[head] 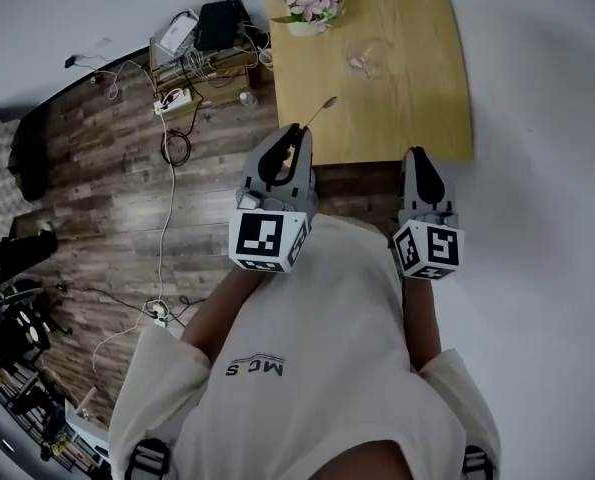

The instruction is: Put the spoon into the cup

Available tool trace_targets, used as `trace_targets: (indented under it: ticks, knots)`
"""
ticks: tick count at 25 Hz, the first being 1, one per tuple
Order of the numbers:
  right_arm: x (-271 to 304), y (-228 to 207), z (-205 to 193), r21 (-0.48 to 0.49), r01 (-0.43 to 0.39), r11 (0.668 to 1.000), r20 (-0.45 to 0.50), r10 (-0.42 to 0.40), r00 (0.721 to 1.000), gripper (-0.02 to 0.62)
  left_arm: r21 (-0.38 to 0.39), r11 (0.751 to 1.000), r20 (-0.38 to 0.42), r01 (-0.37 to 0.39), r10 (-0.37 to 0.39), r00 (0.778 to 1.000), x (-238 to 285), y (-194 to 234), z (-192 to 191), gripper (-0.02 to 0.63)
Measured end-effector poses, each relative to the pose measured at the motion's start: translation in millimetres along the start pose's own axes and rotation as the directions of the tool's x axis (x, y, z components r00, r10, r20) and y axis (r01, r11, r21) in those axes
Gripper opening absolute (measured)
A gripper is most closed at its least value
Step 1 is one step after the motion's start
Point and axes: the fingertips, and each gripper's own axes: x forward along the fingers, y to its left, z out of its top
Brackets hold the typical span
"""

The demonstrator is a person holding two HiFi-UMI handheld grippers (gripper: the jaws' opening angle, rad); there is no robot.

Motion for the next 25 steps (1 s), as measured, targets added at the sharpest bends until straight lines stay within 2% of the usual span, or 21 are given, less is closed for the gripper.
trace_targets:
  ticks: [3, 10, 19, 25]
  knots:
    - [27.7, 7.3, 11.9, -0.033, 0.016, 0.999, 0.002, -0.016, 1.000, 0.051, -0.038, 0.999, -0.002, 0.012, -0.012, 1.000, 16.1, 23.4, 2.7, 0.046]
    - [52.5, 8.8, 23.1, -0.066, 0.049, 0.997, 0.001, -0.049, 0.999, 0.051, -0.031, 0.998, -0.003, 0.058, -0.058, 0.998, 49.3, 40.7, 10.0, 0.046]
    - [63.5, -17.8, 10.3, -0.023, 0.070, 0.997, -0.023, -0.071, 0.997, 0.051, 0.010, 0.998, -0.043, 0.069, -0.068, 0.997, 95.1, 33.2, -0.5, 0.046]
    - [77.9, -31.6, 1.4, 0.017, 0.052, 0.999, -0.034, -0.051, 0.998, 0.051, 0.016, 0.998, -0.076, 0.055, -0.054, 0.996, 128.9, 26.9, -14.2, 0.046]
